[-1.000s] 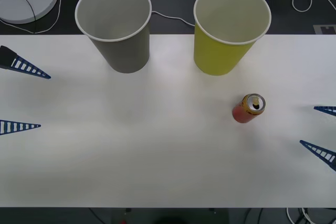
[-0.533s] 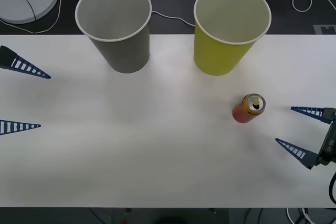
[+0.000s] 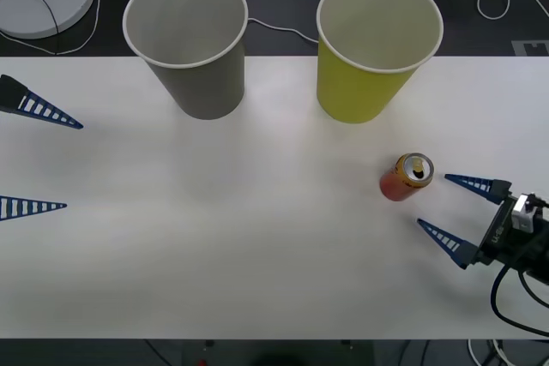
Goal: Put the can into the green bin and the plastic bottle into the gray bin
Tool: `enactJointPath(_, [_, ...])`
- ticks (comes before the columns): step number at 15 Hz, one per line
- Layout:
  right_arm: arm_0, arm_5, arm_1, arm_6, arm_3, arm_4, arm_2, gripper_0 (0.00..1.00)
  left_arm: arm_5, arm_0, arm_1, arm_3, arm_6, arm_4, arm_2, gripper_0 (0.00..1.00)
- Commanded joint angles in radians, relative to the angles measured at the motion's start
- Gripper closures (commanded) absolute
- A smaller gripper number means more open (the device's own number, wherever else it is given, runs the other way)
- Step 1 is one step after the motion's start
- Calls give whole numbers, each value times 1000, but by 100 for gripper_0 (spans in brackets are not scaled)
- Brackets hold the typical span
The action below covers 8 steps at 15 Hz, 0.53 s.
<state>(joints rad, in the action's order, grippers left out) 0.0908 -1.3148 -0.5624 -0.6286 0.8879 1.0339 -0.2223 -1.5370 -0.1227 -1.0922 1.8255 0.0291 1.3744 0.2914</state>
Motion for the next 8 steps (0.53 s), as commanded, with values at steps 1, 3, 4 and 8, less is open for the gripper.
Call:
enactJointPath(1, [9, 12, 36, -13, 0, 0, 0, 0, 0, 0, 0, 0, 0, 0, 0, 0])
enactJointPath(3, [15, 28, 53, -22, 0, 0, 0, 0, 0, 0, 0, 0, 0, 0, 0, 0])
enactJointPath(4, [20, 32, 62, -23, -1, 0, 0, 0, 0, 0, 0, 0, 0, 0, 0, 0])
enactJointPath(8, [40, 77, 101, -36, 0, 6, 0, 0, 0, 0, 0, 0, 0, 0, 0, 0])
